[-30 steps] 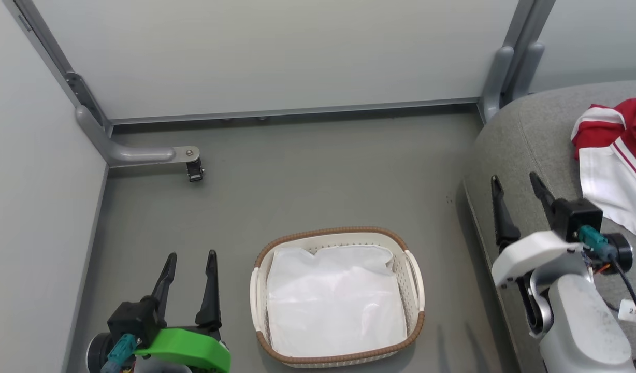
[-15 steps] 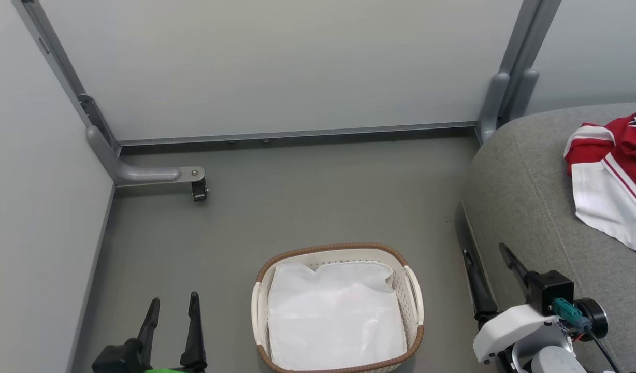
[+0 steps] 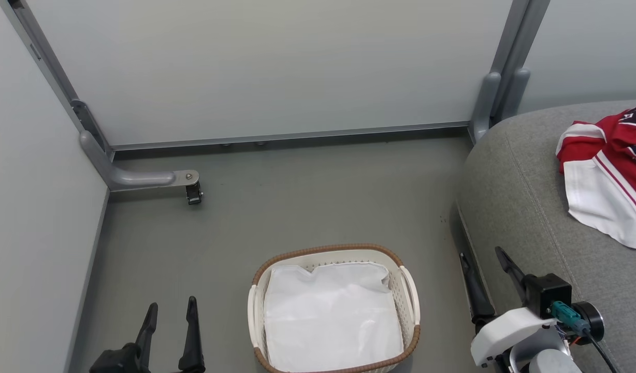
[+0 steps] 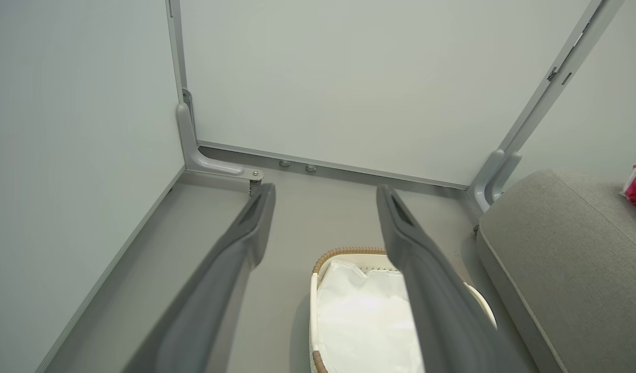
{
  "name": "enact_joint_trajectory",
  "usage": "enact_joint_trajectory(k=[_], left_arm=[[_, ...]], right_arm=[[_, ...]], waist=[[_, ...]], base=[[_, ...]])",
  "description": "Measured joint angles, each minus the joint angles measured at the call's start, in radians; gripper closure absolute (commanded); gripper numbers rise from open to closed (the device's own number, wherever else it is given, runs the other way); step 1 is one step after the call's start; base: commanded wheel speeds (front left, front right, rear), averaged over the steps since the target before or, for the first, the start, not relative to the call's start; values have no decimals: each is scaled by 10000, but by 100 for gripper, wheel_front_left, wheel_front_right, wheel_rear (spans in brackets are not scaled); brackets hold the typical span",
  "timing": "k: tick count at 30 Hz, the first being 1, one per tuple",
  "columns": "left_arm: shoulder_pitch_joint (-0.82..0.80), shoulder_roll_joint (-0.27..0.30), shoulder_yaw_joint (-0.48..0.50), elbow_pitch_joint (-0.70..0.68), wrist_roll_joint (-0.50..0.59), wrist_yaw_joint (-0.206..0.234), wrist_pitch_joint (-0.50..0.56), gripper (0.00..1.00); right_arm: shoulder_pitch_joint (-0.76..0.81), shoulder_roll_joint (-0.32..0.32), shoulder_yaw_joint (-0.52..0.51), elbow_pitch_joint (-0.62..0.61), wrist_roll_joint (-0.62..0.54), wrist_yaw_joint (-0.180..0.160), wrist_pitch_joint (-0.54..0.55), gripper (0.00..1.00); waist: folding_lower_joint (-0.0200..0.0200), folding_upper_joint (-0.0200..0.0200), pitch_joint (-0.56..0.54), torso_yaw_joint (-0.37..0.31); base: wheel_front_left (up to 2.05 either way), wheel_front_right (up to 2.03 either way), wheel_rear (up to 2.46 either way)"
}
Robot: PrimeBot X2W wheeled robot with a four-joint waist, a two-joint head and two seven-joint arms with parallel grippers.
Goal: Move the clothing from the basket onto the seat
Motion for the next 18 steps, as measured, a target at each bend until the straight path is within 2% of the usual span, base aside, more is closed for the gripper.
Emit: enact_joint_trajectory(k=[10, 11, 15, 18], left_arm=[[-12, -4, -36, -27, -33, -2, 0, 0], [-11, -6, -42, 21, -29, 2, 0, 100], [4, -13, -77, 359, -61, 4, 33, 100], [2, -15, -42, 378, -581, 2, 176, 100]], right_arm=[[-10, 0, 52, 35, 71, 0, 0, 0], [2, 12, 52, 81, 67, 0, 2, 100], [221, 69, 46, 391, 125, 0, 44, 100], [245, 73, -33, 410, 660, 0, 228, 100]], waist=[[0, 0, 30, -2], [0, 0, 33, -4], [0, 0, 35, -8], [0, 0, 38, -21]], base=[[0, 0, 0], [0, 0, 0], [0, 0, 0], [0, 0, 0]])
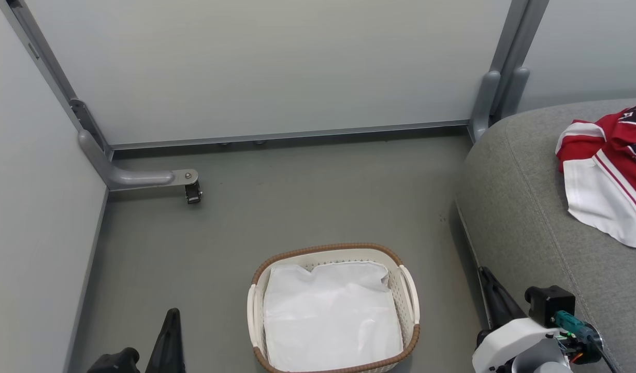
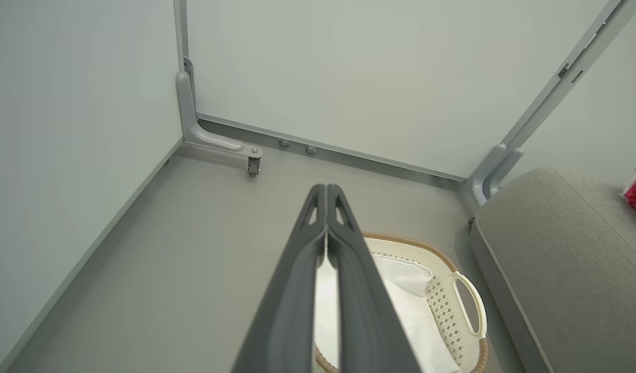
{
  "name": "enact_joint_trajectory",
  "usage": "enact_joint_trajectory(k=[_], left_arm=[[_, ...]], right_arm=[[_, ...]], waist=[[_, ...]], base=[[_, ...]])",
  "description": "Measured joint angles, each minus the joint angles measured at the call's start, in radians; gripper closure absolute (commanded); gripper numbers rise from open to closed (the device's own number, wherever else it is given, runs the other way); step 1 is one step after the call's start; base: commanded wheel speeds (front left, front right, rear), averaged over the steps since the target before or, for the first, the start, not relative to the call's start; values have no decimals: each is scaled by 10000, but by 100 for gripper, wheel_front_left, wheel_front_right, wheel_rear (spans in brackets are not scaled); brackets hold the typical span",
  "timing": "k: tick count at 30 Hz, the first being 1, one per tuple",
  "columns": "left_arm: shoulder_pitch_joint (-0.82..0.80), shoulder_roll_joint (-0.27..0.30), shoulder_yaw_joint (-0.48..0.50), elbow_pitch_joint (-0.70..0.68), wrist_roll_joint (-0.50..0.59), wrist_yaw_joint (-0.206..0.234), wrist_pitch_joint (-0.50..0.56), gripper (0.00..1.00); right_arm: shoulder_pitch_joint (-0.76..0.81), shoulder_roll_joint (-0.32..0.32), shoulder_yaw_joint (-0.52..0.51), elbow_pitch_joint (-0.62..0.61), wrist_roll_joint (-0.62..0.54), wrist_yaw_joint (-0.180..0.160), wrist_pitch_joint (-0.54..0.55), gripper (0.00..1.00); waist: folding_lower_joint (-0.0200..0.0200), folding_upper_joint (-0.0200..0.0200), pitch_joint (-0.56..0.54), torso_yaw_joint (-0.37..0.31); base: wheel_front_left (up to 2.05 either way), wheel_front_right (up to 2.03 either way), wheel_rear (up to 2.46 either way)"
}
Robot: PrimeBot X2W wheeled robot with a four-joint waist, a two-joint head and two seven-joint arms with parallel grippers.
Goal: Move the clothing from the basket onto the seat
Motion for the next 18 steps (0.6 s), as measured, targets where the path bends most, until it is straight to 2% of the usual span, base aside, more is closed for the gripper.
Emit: enact_joint_trajectory(k=[18], left_arm=[[-339, 6, 412, -4, -2945, -84, 792, 100]], right_arm=[[-2, -4, -401, -351, 3281, 0, 796, 100]], waist=[[0, 0, 16, -74]], base=[[0, 0, 0]])
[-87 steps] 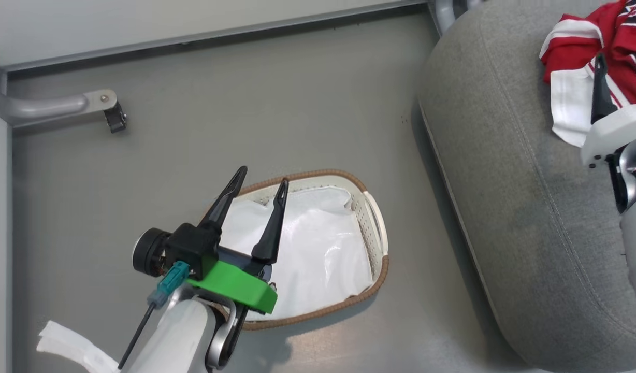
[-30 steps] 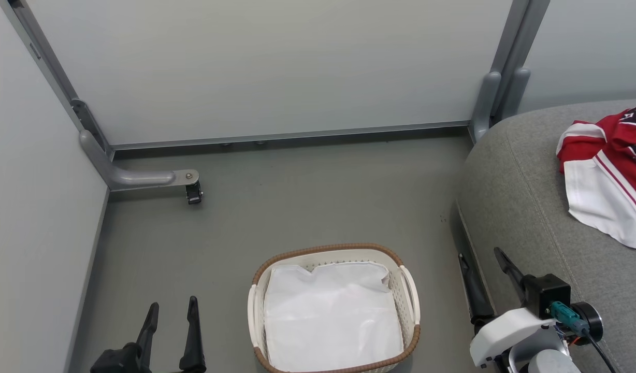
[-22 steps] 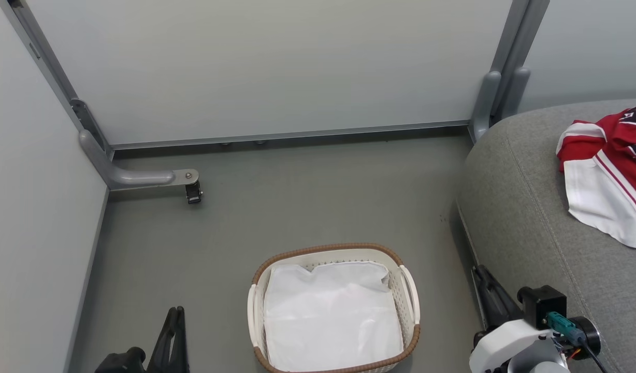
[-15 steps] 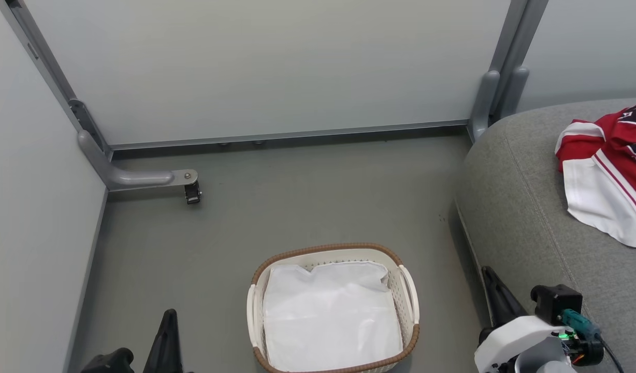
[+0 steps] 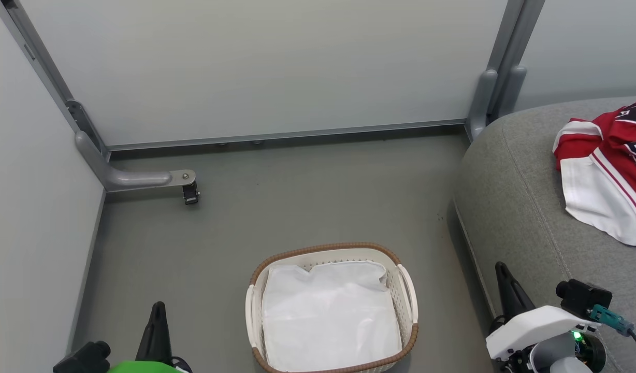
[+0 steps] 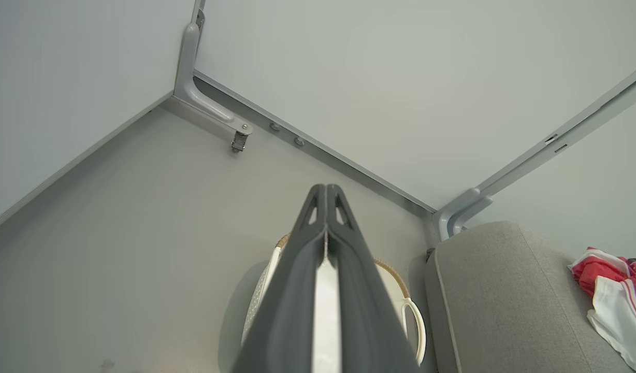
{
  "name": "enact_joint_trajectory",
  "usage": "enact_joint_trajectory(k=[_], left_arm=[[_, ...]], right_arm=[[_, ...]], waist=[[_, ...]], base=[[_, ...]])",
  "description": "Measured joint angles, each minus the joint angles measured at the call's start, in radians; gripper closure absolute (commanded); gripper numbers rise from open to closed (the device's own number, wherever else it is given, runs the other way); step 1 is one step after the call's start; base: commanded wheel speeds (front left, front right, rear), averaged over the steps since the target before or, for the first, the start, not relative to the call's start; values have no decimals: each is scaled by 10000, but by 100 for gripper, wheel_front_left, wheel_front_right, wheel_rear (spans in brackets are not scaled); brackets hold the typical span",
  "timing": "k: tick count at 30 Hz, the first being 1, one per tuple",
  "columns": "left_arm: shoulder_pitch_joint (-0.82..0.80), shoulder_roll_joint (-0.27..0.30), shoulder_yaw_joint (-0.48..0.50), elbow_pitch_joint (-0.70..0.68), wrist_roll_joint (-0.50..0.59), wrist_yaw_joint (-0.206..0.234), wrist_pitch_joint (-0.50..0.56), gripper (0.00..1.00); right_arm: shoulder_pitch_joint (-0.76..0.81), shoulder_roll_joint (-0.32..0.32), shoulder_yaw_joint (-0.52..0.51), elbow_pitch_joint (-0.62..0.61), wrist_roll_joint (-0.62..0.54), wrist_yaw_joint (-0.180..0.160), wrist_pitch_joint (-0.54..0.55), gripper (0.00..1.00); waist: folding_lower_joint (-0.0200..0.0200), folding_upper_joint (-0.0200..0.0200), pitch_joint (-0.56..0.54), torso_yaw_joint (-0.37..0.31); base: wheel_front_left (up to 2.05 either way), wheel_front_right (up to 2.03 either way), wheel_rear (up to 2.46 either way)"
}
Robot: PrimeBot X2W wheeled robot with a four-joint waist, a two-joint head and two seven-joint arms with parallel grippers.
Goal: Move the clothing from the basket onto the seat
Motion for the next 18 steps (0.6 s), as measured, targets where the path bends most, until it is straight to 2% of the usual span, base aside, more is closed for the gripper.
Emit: enact_joint_trajectory(k=[18], left_arm=[[-464, 15, 391, -27, -2468, -92, 696, 100]], right_arm=[[-25, -8, -376, -307, 2784, 0, 719, 100]], waist=[[0, 0, 17, -77]], base=[[0, 0, 0]])
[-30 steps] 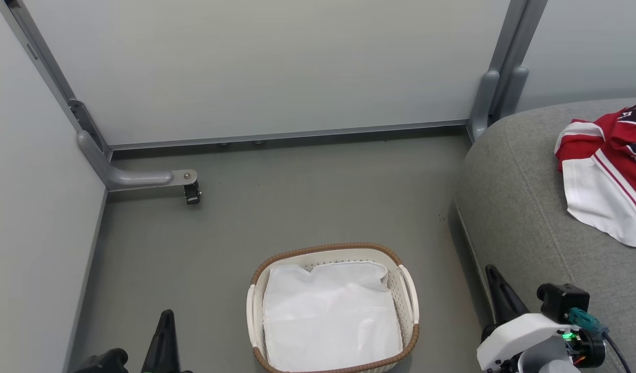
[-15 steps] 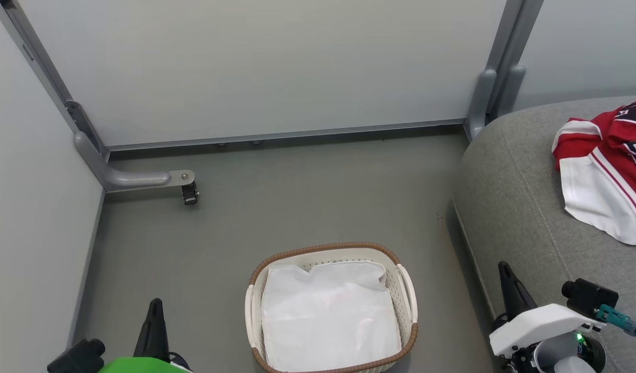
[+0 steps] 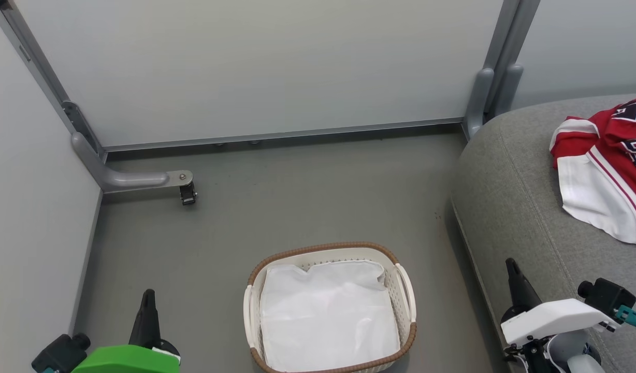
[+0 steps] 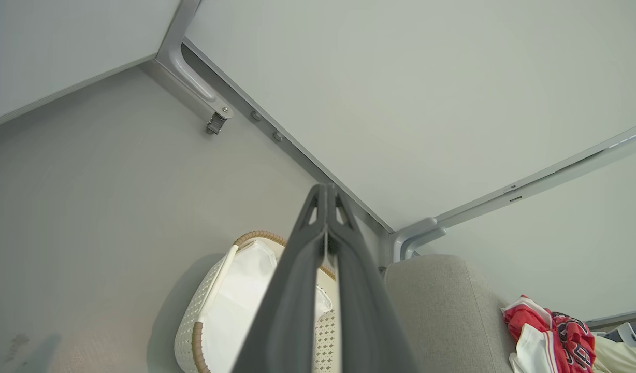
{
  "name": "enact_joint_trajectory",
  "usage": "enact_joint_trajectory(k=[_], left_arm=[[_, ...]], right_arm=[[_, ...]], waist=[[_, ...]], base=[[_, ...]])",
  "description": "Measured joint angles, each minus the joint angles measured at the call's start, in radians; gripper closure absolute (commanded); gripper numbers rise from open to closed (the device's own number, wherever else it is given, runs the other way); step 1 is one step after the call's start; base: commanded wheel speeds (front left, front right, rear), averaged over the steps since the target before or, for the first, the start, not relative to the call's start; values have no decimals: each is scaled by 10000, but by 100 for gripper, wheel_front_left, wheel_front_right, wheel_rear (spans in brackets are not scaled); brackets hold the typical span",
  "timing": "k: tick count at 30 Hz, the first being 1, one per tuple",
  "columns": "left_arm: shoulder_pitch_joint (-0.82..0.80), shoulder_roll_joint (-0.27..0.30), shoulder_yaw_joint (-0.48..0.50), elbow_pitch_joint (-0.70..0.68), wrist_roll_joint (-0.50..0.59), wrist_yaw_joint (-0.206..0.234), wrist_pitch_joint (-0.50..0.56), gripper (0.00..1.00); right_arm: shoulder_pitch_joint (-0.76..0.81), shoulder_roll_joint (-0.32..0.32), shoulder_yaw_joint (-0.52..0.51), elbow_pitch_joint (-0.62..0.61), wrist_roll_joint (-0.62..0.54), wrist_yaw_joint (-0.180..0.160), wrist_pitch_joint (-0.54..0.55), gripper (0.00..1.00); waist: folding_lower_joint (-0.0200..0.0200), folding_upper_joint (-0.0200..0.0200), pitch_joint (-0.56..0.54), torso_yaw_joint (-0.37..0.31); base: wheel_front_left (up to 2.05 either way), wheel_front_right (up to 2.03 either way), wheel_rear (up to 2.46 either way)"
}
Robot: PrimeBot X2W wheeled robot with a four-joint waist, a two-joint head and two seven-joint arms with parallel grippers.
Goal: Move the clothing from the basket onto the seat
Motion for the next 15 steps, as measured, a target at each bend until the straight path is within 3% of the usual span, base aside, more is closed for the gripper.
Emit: enact_joint_trajectory(k=[15], left_arm=[[-303, 6, 265, -25, -1622, -81, 454, 100]], right_arm=[[-32, -10, -240, -192, 1856, -2, 464, 100]], waist=[[0, 0, 14, -61]], base=[[0, 0, 0]])
